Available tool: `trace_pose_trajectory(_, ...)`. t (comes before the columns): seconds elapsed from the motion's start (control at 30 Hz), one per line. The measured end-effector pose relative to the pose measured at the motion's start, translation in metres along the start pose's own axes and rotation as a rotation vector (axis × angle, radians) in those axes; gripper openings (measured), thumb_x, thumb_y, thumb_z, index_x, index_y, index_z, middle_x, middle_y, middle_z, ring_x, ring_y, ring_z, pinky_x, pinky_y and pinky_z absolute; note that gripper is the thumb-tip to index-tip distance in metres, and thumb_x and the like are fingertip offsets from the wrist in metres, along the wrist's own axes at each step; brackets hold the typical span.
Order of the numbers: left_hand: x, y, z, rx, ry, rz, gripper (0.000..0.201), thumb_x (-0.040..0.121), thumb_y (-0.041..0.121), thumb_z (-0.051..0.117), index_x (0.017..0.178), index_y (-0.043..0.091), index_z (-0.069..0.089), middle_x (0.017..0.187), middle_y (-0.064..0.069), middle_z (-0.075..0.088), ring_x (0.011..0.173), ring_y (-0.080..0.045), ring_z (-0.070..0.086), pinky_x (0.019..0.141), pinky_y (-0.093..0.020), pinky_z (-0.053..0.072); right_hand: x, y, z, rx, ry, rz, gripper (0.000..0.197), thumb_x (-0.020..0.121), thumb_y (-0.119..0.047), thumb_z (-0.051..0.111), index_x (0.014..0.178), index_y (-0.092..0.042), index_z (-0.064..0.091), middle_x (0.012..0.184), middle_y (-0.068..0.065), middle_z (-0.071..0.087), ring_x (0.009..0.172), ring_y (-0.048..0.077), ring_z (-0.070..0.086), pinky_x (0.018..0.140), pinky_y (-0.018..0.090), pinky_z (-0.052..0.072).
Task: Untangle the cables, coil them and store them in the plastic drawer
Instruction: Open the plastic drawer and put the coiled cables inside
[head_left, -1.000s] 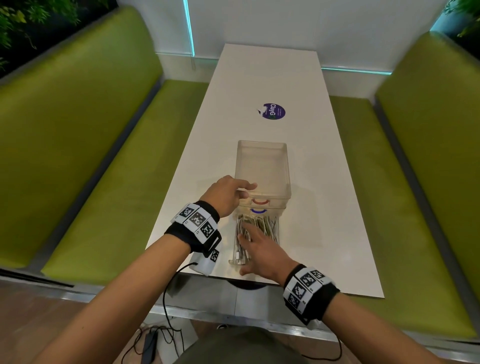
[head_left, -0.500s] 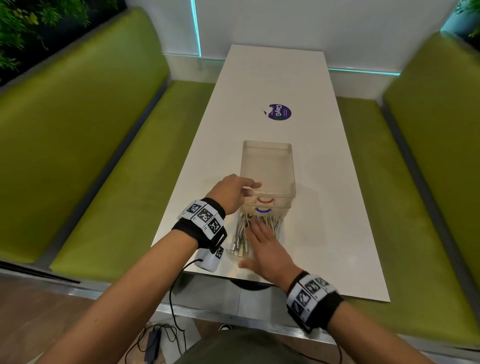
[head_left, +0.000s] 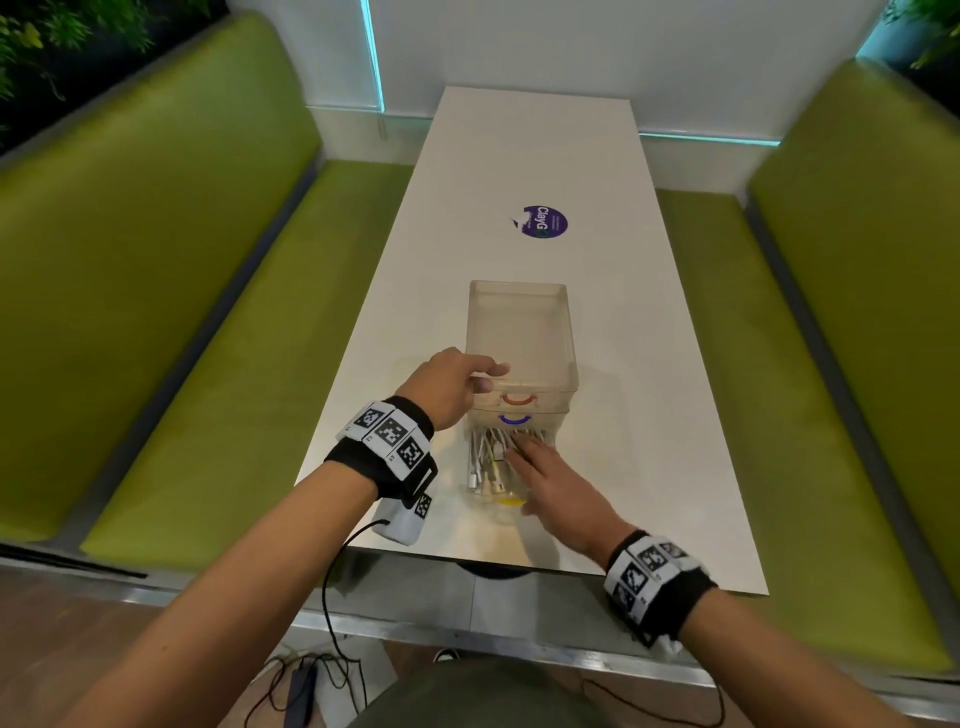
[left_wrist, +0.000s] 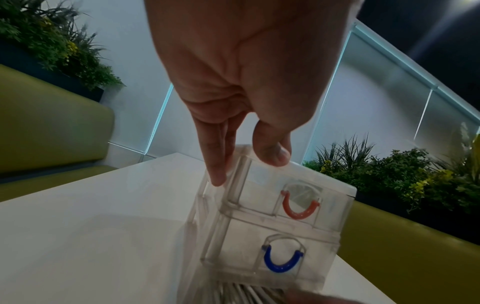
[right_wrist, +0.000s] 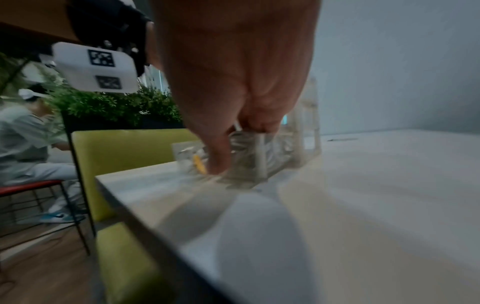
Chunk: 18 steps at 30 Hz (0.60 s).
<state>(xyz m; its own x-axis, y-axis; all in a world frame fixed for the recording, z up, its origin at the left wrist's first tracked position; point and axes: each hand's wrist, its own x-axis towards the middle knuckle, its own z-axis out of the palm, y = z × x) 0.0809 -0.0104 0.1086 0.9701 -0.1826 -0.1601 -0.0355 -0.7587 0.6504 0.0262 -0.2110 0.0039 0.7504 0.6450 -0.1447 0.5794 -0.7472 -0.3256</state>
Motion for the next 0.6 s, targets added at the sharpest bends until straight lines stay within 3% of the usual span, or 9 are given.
trace_pose_trajectory(0.03, 0.000, 0.000, 0.000, 0.005, 0.008, 0.010, 0.050, 0.088, -0.010, 0.041, 0.118, 0.021, 0.066, 0.110, 0.008, 0.063, 0.086, -0.002, 0.057, 0.067, -0.004, 0.037, -0.001, -0.005, 0.007, 0.062, 0.069, 0.034, 0.082, 0.066, 0.003, 0.078, 0.138, 0.001, 0.041, 0.145, 0.024, 0.038, 0.132, 0.039, 0.041, 0.099, 0.047, 0.048)
trace_pose_trajectory(0.13, 0.000, 0.000, -0.002, 0.003, -0.006, 0.014, 0.050, 0.087, -0.010, 0.040, 0.116, 0.020, 0.066, 0.113, 0.011, 0.065, 0.081, -0.001, 0.060, 0.064, 0.002, 0.036, 0.003, -0.012, 0.011, 0.173, 0.171, 0.120, 0.069, 0.078, 0.003, 0.065, 0.141, -0.009, 0.038, 0.140, 0.013, 0.036, 0.122, 0.028, 0.046, 0.086, 0.035, 0.055)
trace_pose_trajectory(0.2, 0.001, -0.001, -0.002, 0.004, -0.012, 0.010, 0.050, 0.087, -0.010, 0.039, 0.115, 0.021, 0.066, 0.120, 0.011, 0.066, 0.080, 0.001, 0.061, 0.070, -0.004, 0.040, 0.007, -0.012, 0.004, 0.130, 0.219, 0.134, 0.066, 0.077, 0.001, 0.067, 0.137, -0.012, 0.043, 0.129, 0.011, 0.042, 0.110, 0.026, 0.051, 0.073, 0.031, 0.057)
trace_pose_trajectory(0.3, 0.002, -0.003, 0.000, 0.003, -0.021, 0.005, 0.050, 0.086, -0.009, 0.039, 0.113, 0.023, 0.067, 0.119, 0.009, 0.067, 0.083, -0.001, 0.063, 0.087, -0.023, 0.049, -0.001, -0.014, -0.005, 0.042, 0.257, 0.141, 0.061, 0.057, -0.004, 0.084, 0.114, -0.008, 0.062, 0.108, 0.011, 0.060, 0.094, 0.030, 0.060, 0.058, 0.031, 0.055)
trace_pose_trajectory(0.33, 0.003, -0.004, 0.000, 0.005, -0.018, 0.004, 0.050, 0.086, -0.009, 0.040, 0.113, 0.024, 0.067, 0.117, 0.008, 0.068, 0.085, -0.004, 0.064, 0.089, -0.027, 0.050, -0.005, -0.016, -0.005, -0.002, 0.253, 0.130, 0.053, 0.056, -0.005, 0.084, 0.105, -0.008, 0.065, 0.101, 0.009, 0.063, 0.087, 0.029, 0.062, 0.055, 0.030, 0.051)
trace_pose_trajectory(0.4, 0.003, -0.004, -0.001, 0.006, -0.022, 0.003, 0.050, 0.088, -0.007, 0.040, 0.116, 0.024, 0.066, 0.113, 0.005, 0.068, 0.088, -0.006, 0.064, 0.086, -0.025, 0.048, -0.009, -0.015, -0.002, -0.041, 0.237, 0.127, 0.038, 0.060, 0.001, 0.078, 0.094, -0.011, 0.067, 0.091, 0.005, 0.063, 0.079, 0.027, 0.063, 0.051, 0.029, 0.047)
trace_pose_trajectory(0.47, 0.003, -0.003, -0.001, 0.011, -0.033, 0.003, 0.048, 0.089, -0.006, 0.040, 0.117, 0.024, 0.066, 0.112, 0.003, 0.069, 0.089, -0.006, 0.063, 0.083, -0.021, 0.044, -0.005, -0.011, -0.001, -0.043, 0.242, 0.152, 0.039, 0.057, 0.009, 0.071, 0.090, -0.012, 0.068, 0.087, 0.003, 0.063, 0.077, 0.026, 0.063, 0.050, 0.028, 0.047)
trace_pose_trajectory(0.6, 0.002, -0.002, -0.003, 0.013, -0.038, 0.009, 0.048, 0.089, -0.007, 0.040, 0.115, 0.023, 0.067, 0.118, 0.004, 0.068, 0.088, -0.006, 0.065, 0.081, -0.021, 0.045, 0.001, -0.012, -0.006, -0.068, 0.236, 0.169, 0.047, 0.051, 0.008, 0.076, 0.092, -0.014, 0.070, 0.087, 0.001, 0.067, 0.080, 0.022, 0.066, 0.049, 0.023, 0.048)
